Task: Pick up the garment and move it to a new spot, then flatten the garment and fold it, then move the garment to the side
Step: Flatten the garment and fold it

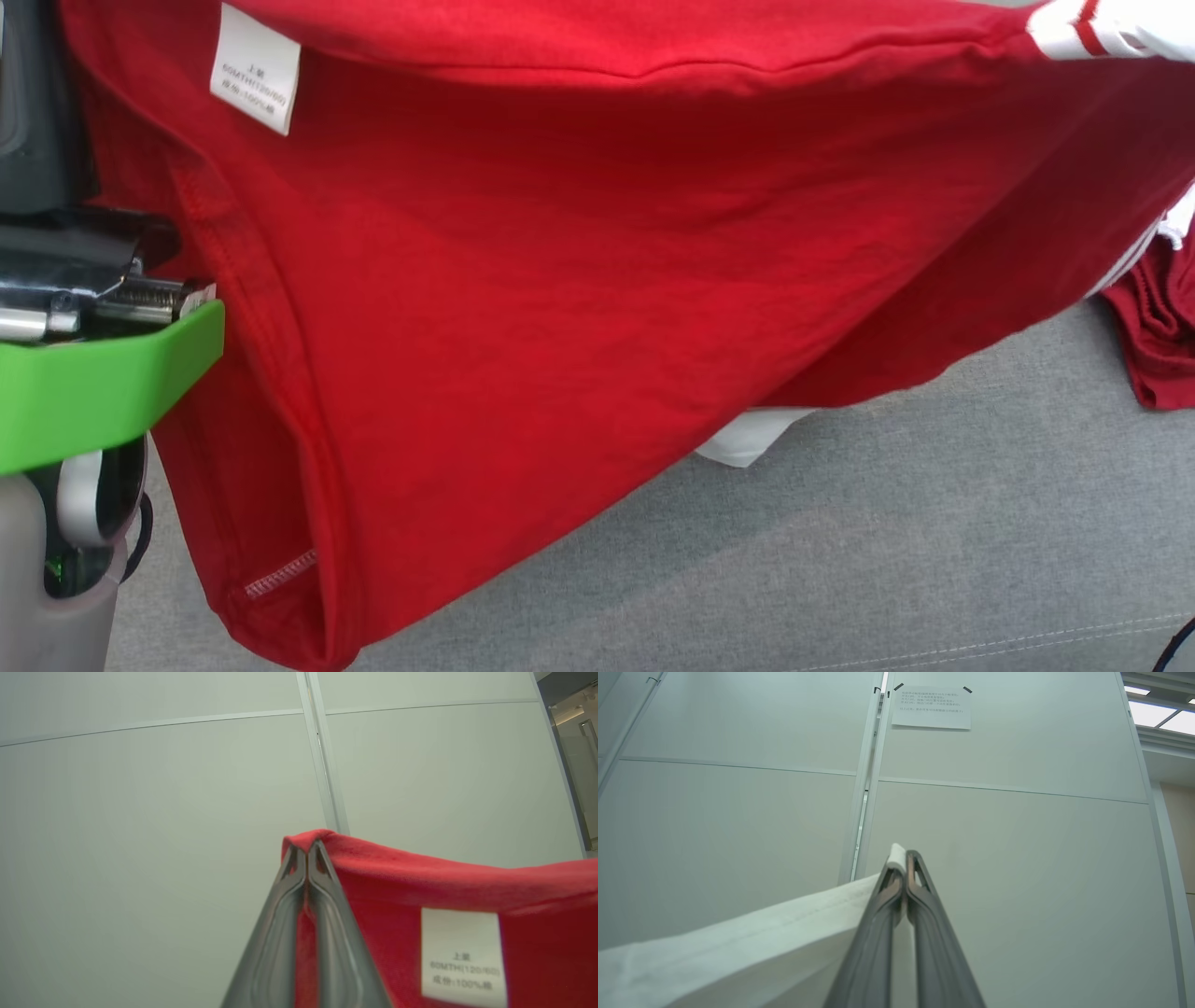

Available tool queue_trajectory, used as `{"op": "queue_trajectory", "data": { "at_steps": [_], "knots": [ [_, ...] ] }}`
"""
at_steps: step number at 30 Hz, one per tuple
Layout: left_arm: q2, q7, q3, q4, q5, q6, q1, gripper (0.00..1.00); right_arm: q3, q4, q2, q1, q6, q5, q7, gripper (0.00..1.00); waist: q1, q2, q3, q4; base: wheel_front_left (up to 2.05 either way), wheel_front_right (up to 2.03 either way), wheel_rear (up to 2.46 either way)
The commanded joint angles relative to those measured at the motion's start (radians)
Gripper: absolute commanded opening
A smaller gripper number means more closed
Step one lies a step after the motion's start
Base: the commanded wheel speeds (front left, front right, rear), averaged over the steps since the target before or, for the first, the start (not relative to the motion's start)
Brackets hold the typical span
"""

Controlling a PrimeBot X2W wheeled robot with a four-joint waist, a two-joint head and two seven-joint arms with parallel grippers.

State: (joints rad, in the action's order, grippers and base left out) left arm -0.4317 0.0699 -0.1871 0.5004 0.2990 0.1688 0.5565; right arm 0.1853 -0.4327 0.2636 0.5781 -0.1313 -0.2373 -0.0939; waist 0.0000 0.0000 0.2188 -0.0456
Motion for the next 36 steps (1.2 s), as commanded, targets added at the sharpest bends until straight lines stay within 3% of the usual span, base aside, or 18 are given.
{"op": "queue_trajectory", "data": {
  "at_steps": [1,11,20,28,33,36],
  "knots": [
    [0.002,0.002,0.001,-0.009,0.009,0.003,0.02,0.0,-0.006,0.012,0.002,0.011,0.001,-0.011,0.006,0.0,0.0,0.0,0.01,-0.002,0.0,0.0,0.0],
    [0.035,-0.057,-0.023,-0.195,0.056,-0.071,0.221,0.0,-0.089,0.221,0.068,0.22,0.001,-0.074,0.015,0.0,0.0,0.0,0.096,0.005,0.0,0.0,0.0],
    [0.102,-0.195,-0.07,-0.604,0.041,-0.163,0.576,0.0,-0.255,0.603,0.123,0.642,0.001,-0.104,-0.096,0.0,0.0,0.0,0.168,0.032,0.0,0.0,0.0],
    [0.144,-0.285,-0.066,-0.994,0.062,-0.219,0.809,0.0,-0.296,0.98,0.016,0.932,0.001,-0.148,-0.17,0.0,0.0,0.0,0.198,0.026,0.0,0.0,0.0],
    [0.163,-0.272,-0.058,-1.159,0.1,-0.241,0.863,0.0,-0.331,1.132,-0.032,0.992,0.001,-0.154,-0.173,0.0,0.0,0.0,0.213,0.017,0.0,0.0,0.0],
    [0.181,-0.26,-0.055,-1.255,0.129,-0.256,0.858,0.0,-0.369,1.166,-0.047,0.948,0.001,-0.171,-0.173,0.0,0.0,0.0,0.226,0.012,0.0,0.0,0.0]
  ]
}}
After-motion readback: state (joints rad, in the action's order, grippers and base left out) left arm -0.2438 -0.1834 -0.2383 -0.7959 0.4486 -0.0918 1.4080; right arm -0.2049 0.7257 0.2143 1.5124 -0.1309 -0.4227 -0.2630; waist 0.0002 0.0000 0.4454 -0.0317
